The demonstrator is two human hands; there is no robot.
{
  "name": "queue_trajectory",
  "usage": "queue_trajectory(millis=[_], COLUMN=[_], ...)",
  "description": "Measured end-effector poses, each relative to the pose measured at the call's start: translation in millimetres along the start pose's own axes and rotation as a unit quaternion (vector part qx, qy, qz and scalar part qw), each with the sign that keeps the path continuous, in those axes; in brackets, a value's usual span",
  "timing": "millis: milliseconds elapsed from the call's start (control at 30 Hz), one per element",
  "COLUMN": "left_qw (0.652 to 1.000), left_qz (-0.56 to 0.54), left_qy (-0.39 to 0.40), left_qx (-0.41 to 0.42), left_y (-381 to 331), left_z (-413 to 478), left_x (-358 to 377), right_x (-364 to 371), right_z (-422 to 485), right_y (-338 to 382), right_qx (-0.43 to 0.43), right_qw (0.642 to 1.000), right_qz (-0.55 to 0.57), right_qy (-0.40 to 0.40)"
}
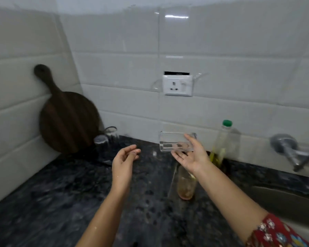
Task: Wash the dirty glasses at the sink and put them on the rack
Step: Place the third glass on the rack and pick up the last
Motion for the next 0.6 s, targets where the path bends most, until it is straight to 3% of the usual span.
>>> queue_trajectory(millis=[200,367,600], left_qw=[0.998,0.996,0.993], left_qz=[-0.003,0.029,0.035], left_qy=[-0.055,-0.071,-0.088], left_qx=[-0.03,-0.048,-0.074], left_y=[11.8,27.5,51.3], left_z=[67.5,110.8,137.4], left_x=[-71.7,-94.7,-103.4], right_x=[73.9,106.5,127.0], right_z=[74.4,128.5,179.2], right_y=[-64.6,-103.3,-143.6], right_qx=[-0.09,-0.213,-0.265], right_qw=[0.98,0.911,0.801], right_qz=[-0.177,-0.352,-0.523], right_qy=[0.007,0.016,0.121])
Point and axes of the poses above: each hand's wrist, its own z-axis towards the middle knuckle, its own x-axis out of the palm, y = z × x, the point moved 4 cm from there along z, towards the middle knuckle, and after that the axes turned 11 degrees about -x, right-handed, at the moved point
